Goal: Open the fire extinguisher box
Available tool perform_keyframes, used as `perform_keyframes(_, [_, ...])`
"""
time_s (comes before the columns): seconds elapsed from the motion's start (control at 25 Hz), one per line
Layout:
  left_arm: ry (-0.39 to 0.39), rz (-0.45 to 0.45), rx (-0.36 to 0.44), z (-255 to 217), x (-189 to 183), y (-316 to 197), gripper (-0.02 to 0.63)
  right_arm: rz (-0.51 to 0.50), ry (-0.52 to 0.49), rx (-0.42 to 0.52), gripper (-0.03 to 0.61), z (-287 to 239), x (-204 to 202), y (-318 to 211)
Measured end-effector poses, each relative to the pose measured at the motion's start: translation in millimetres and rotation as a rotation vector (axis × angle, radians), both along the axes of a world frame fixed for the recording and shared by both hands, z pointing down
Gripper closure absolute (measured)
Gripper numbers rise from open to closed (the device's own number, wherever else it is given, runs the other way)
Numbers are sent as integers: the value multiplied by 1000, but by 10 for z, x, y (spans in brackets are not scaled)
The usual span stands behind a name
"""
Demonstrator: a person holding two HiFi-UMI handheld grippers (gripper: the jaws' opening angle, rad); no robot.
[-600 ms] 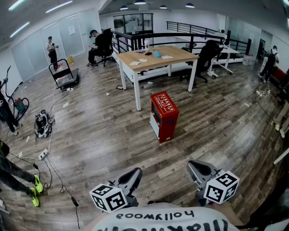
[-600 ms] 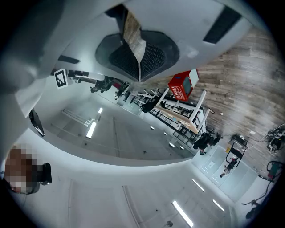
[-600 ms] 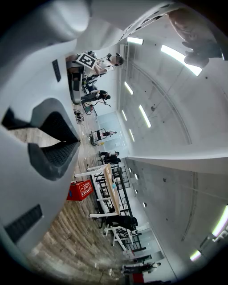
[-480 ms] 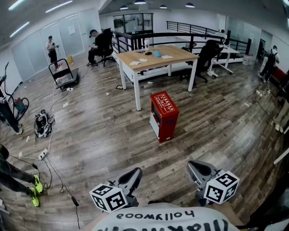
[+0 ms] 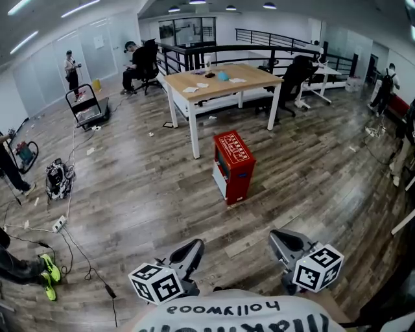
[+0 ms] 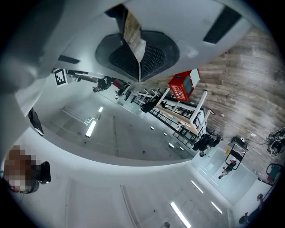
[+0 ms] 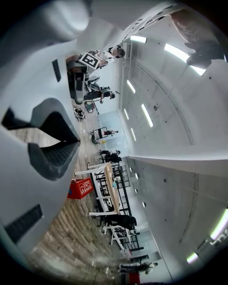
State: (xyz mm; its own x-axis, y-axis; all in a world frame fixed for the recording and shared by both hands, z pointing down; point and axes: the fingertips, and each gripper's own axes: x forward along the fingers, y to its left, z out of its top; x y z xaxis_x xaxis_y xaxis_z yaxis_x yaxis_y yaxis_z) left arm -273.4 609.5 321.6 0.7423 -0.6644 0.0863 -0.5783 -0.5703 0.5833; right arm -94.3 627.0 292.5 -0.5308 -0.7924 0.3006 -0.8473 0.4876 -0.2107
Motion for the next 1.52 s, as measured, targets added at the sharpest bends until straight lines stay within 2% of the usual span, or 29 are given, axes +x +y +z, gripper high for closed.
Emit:
perform_keyframes(0.2, [-11, -6, 6, 11, -95, -70, 598, 2, -27, 11, 569, -29, -105, -66])
perform_keyframes(0.36, [-61, -39, 32, 66, -266, -148, 598, 23, -34, 21, 568, 17, -201, -99])
perform_keyframes(0.52, [-73, -35, 56, 142, -406, -167, 598, 38, 44, 22, 566, 186, -297, -91])
perform_keyframes(0.64, [-56, 0, 32, 214, -407, -175, 598, 51, 85, 10, 566, 282, -291, -107])
perform_keyframes(0.8, [8, 54, 10, 287, -297, -202, 598, 79, 19, -16, 568, 363, -211, -197])
perform_keyframes(1.0, [-34, 34, -14, 383, -171, -581, 598, 74, -36, -46, 568, 464, -125, -625])
perform_keyframes(1.24, [-52, -30, -38, 415, 40, -1031, 598, 20, 37, -24, 568, 390, 103, -1108])
perform_keyframes(1.52, [-37, -54, -67, 418, 335, -1467, 598, -11, 65, -65, 568, 465, 408, -1549])
